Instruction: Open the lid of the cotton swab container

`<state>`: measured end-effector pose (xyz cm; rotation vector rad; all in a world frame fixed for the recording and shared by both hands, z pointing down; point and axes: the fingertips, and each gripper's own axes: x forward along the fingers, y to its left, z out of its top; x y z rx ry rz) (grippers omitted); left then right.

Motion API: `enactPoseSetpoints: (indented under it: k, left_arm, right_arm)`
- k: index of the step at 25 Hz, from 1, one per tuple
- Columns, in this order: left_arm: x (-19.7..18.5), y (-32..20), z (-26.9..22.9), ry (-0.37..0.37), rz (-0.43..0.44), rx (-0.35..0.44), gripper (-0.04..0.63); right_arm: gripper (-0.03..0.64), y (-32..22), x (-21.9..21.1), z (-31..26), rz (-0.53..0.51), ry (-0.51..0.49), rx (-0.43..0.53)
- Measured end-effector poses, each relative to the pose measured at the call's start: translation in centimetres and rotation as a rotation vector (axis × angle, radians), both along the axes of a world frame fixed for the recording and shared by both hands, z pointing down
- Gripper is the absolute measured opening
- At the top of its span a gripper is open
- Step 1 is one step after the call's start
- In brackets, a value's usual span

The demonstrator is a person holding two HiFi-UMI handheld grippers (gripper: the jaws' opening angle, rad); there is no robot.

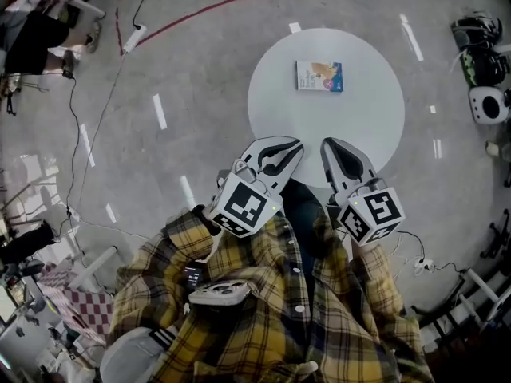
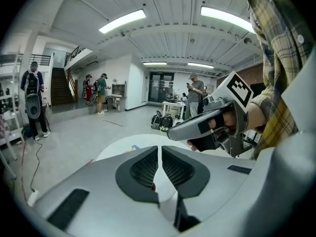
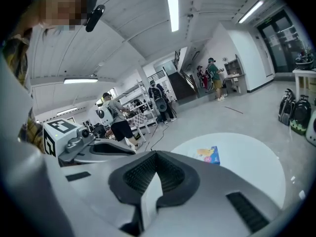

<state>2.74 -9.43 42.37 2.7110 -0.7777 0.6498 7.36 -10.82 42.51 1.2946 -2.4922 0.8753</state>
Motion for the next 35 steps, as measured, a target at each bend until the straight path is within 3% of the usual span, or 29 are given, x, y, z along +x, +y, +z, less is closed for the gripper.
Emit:
enactPoseSetpoints:
  k: [5,13,29,35]
  left_arm:
    - [0.3,0.4,2.8,-0.007,0.04,-0.03,0.04]
    - [-0.5,-0.1,7.0,-0.032,0.016,-0.076,0.04]
    - [-1.6,-0.9,10.3,-0.044,-0.012,-0.101,0.043]
    - [-1.0,-0.2,11.1,-0.027,0.063,-0.131,0.174]
  right_arm:
    - [0.017,0.4,0.0,3.7,-0.002,0.015,-0.064]
    - [0.017,0.8,-0.5,8.0,-0.036,0.042,-0.125]
    - [0.017,1.8,-0.3,9.5,-0.044,0.043,-0.152]
    - [0.017,2.0,0.6,9.6,-0.027,0.045,-0.155]
